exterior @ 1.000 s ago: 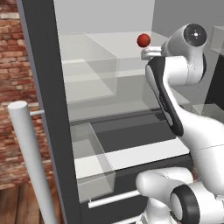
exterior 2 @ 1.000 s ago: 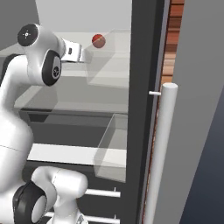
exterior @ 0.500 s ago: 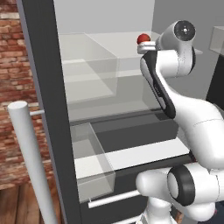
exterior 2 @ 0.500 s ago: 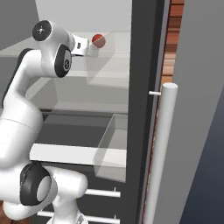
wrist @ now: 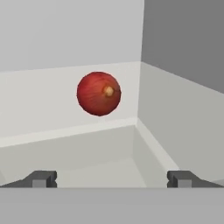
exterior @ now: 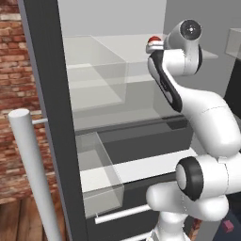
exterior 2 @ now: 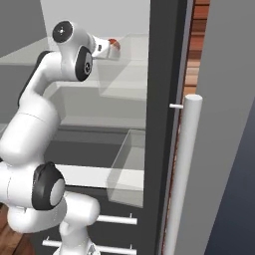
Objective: Place one onion and one chicken drumstick in each tupperware on the nearby counter, to pack two identical lunches.
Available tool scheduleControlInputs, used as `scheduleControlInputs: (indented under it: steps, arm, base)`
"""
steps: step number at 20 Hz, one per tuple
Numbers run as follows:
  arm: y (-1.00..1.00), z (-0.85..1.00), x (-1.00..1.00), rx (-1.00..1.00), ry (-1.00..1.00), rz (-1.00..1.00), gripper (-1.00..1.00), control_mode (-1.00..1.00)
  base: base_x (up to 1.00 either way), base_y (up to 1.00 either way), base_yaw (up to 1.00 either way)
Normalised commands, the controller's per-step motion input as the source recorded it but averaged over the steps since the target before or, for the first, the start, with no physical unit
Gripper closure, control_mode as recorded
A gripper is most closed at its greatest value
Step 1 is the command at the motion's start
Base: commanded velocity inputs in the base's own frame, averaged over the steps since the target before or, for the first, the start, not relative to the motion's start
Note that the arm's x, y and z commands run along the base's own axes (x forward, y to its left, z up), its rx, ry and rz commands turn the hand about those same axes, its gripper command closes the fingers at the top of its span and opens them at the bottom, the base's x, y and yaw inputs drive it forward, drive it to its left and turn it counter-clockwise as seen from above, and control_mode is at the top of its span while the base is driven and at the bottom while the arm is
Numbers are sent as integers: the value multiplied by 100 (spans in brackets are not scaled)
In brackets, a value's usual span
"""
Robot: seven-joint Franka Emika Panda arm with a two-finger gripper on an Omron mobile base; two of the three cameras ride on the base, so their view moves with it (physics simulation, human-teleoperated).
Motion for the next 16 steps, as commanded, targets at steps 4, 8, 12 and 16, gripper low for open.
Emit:
scheduleControlInputs:
  steps: [4,8,12,16]
  arm:
    - [0,0,49,0,0,-1,-100,-100]
    - [0,0,52,0,0,0,-100,-100]
    - [0,0,51,0,0,0,-100,-100]
    - [0,0,51,0,0,0,-100,-100]
  base:
    - [0,0,0]
    - [0,0,0]
    - [0,0,0]
    - [0,0,0]
